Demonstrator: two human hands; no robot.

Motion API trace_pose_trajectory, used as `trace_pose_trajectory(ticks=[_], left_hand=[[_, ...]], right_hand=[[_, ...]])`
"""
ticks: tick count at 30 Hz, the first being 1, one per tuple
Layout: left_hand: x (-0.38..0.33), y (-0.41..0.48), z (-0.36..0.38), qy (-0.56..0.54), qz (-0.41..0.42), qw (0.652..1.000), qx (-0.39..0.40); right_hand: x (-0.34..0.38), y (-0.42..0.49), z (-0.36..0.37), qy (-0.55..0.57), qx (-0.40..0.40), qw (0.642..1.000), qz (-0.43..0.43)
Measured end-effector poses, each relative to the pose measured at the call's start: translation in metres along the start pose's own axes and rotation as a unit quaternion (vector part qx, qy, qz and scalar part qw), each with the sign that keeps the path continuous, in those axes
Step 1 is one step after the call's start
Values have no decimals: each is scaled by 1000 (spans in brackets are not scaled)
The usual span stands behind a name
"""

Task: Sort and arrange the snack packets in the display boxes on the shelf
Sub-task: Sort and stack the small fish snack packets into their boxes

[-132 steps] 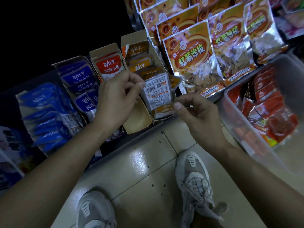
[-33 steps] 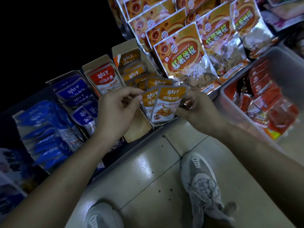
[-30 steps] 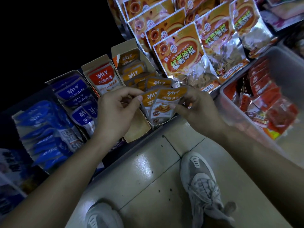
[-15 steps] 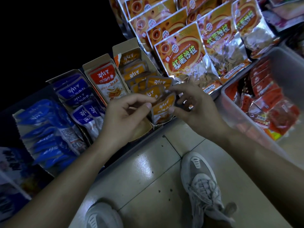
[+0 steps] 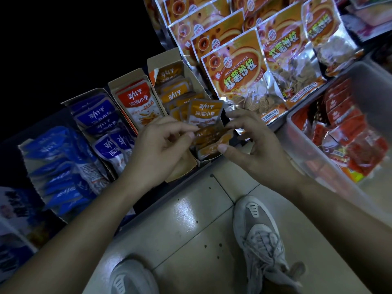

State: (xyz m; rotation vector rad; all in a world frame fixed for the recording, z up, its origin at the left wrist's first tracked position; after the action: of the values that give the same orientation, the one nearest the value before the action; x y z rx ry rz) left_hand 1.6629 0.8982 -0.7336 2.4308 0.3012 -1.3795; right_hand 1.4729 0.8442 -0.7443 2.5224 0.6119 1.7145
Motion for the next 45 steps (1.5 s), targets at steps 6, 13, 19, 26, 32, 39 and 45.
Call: trace_pose_trajectory(ticks=[6, 13, 19, 26, 32, 39, 45], left_hand=[[-5, -12, 2, -120, -38, 988, 85], [-4, 22, -10, 86, 76, 993, -38], [-7, 39, -3, 124, 114, 985, -21], [1, 17, -4, 13, 43, 997, 66], [0, 6, -7, -13, 27, 997, 65], [5, 17, -14, 110, 82, 990, 31], [7, 16, -8, 102, 82, 989, 75]], right_hand=[[4, -8, 3, 17, 50, 999, -9], [4, -14, 1, -18, 39, 998, -44], [13, -14, 0, -44, -2, 996, -73], [21, -4, 6, -73, 15, 993, -96], [17, 6, 19, -65, 60, 993, -76], [16, 4, 17, -49, 80, 993, -70], [20, -12, 9, -30, 29, 995, -91]])
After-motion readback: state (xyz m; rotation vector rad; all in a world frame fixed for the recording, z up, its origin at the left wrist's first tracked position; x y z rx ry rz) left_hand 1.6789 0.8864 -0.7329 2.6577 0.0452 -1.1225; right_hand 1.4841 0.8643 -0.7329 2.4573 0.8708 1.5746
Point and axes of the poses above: each hand's wrist, its own y-axis towards the middle knuckle, its own z-axis out of the palm, x = y × z, the point moved 8 cm from there along y, towards the middle knuckle, and after that the axes turned 15 degrees about -x, right-handed, at the moved point
